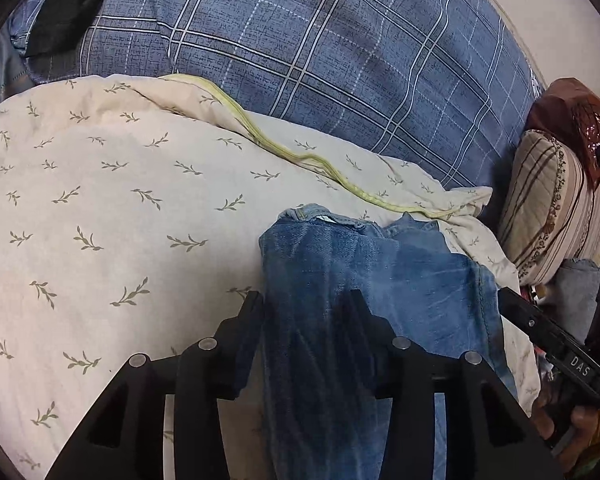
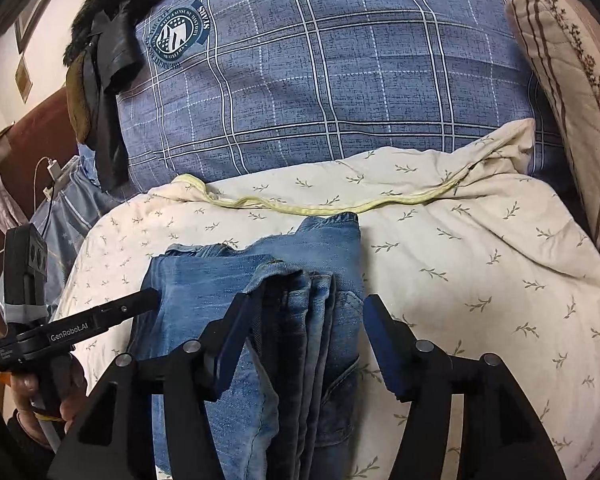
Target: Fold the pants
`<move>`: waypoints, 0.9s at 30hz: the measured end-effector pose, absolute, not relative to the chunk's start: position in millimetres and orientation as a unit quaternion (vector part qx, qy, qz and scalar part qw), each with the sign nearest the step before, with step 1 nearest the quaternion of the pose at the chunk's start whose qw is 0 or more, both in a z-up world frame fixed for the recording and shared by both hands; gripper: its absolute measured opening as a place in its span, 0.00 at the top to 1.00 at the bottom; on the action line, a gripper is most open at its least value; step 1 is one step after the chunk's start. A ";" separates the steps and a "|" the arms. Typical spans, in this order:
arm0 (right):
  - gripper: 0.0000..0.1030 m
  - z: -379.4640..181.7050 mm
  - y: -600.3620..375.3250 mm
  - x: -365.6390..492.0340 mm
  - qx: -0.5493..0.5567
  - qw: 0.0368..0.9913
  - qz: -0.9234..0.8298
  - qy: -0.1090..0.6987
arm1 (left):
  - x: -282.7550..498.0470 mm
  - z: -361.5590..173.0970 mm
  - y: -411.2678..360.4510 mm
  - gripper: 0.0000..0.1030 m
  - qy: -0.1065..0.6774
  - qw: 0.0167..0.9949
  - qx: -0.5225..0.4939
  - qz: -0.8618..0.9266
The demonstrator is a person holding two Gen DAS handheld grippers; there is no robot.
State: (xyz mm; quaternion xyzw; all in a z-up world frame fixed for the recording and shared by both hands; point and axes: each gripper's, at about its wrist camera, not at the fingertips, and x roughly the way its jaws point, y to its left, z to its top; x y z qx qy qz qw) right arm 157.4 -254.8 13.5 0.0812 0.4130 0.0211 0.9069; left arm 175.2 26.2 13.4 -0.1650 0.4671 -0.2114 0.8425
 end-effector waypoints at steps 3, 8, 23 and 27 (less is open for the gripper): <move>0.42 13.7 -253.7 156.8 0.084 0.906 0.026 0.414 | 175.4 13.1 25.6 0.59 0.467 0.843 -0.163 -0.211; 0.42 7.0 -250.6 159.8 0.080 0.900 0.036 0.427 | 175.5 12.5 23.7 0.59 0.468 0.843 -0.158 -0.213; 0.87 -11.1 -241.4 165.1 0.047 0.883 0.015 0.466 | 170.1 14.8 21.8 0.72 0.449 0.854 -0.140 -0.222; 0.92 -16.2 -249.0 167.9 0.059 0.870 0.005 0.489 | 170.4 14.9 23.3 0.72 0.453 0.851 -0.140 -0.224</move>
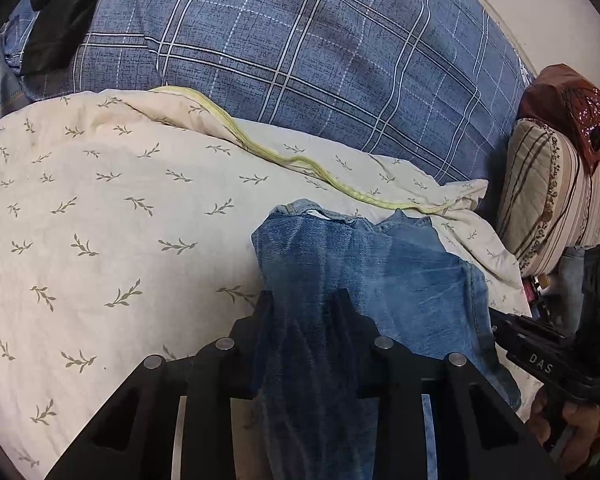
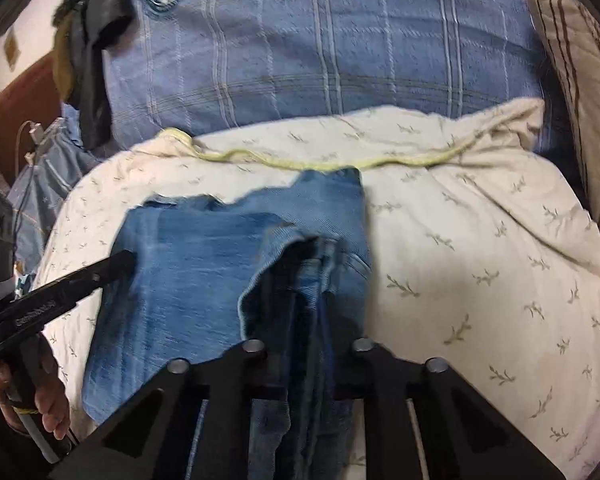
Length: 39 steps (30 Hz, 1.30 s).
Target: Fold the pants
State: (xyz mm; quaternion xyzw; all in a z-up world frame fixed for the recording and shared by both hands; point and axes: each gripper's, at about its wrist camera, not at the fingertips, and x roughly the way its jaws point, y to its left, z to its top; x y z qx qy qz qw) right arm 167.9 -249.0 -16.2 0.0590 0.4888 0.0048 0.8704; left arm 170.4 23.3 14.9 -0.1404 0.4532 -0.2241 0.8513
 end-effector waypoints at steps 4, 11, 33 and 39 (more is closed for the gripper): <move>0.92 -19.2 -259.2 168.7 0.090 0.860 0.009 0.502 | 173.6 15.3 25.9 0.68 0.459 0.847 -0.148 -0.225; 0.74 -18.0 -266.6 167.1 0.111 0.853 -0.007 0.510 | 172.2 16.9 21.3 0.52 0.476 0.842 -0.138 -0.214; 0.31 -10.3 -281.7 150.0 0.216 0.842 0.083 0.487 | 164.9 21.8 33.6 0.45 0.487 0.834 -0.156 -0.208; 0.30 -27.8 -295.0 144.7 0.249 0.829 0.064 0.496 | 169.0 -6.4 45.6 0.44 0.525 0.789 -0.221 -0.229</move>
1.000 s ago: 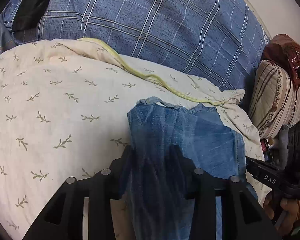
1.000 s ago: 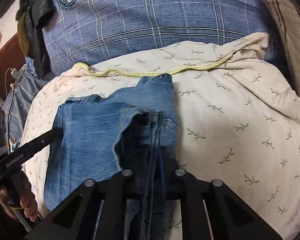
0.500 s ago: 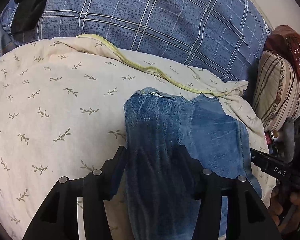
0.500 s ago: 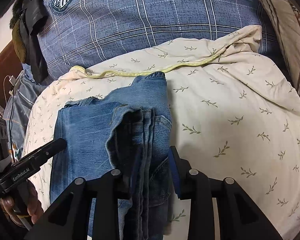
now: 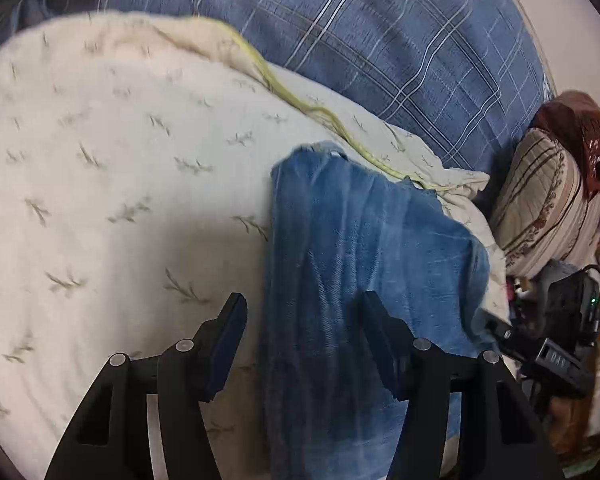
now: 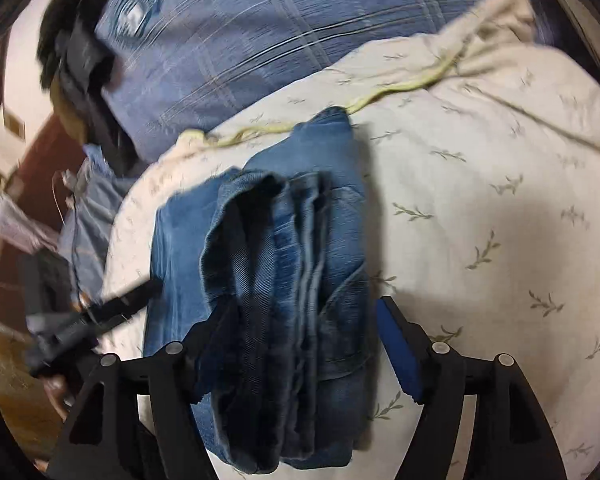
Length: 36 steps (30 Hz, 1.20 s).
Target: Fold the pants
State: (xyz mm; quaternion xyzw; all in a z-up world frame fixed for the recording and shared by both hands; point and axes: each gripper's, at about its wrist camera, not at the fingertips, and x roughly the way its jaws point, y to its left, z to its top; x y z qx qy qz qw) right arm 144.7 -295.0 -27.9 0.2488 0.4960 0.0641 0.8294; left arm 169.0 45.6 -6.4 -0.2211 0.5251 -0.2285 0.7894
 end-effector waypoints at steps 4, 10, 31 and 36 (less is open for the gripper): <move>0.29 1.8 -296.6 133.8 0.253 0.865 0.078 0.425 | 172.5 -7.1 50.9 0.44 0.519 0.781 -0.250 -0.241; 0.23 -34.3 -258.7 155.8 0.165 0.846 0.063 0.503 | 171.0 -7.9 42.4 0.48 0.515 0.788 -0.239 -0.237; 0.44 -39.5 -281.2 184.6 0.258 0.856 0.122 0.431 | 196.4 -1.9 46.3 0.62 0.469 0.836 -0.223 -0.177; 0.27 -8.9 -268.4 114.3 0.235 0.900 0.083 0.357 | 119.5 27.5 40.5 0.30 0.389 0.904 -0.123 -0.131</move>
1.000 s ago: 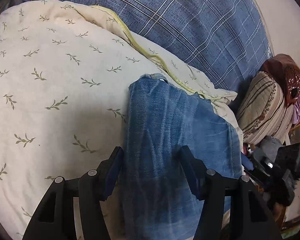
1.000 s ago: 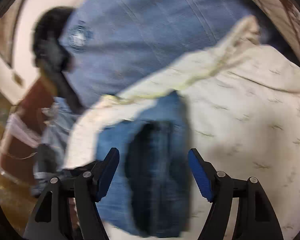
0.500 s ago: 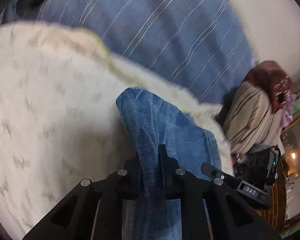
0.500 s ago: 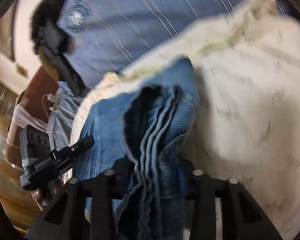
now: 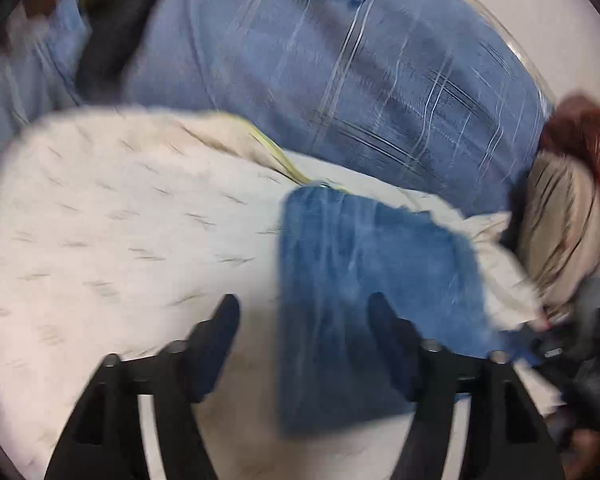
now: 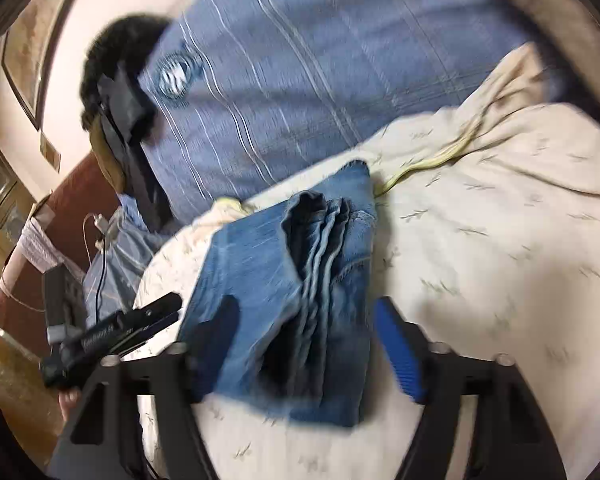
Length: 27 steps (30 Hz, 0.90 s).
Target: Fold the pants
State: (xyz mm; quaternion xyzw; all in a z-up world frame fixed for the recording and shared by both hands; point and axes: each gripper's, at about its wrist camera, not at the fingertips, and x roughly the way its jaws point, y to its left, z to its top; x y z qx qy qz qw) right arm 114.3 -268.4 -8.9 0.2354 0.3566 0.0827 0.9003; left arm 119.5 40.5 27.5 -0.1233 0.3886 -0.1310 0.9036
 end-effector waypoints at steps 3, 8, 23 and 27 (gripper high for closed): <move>0.27 -20.0 -252.5 76.5 0.228 0.899 0.062 0.369 | 57.0 19.4 20.3 0.28 0.361 0.926 -0.043 -0.098; 0.28 -15.1 -211.7 39.6 0.142 0.904 0.057 0.400 | -21.9 28.1 -4.6 0.28 0.319 0.946 0.027 -0.056; 0.28 38.0 -173.7 -5.7 0.082 0.916 -0.024 0.392 | -91.4 98.2 14.1 0.26 0.318 0.946 -0.002 -0.060; 0.28 39.7 -176.3 -6.3 0.087 0.915 -0.028 0.393 | -92.2 101.8 16.3 0.26 0.313 0.948 0.000 -0.057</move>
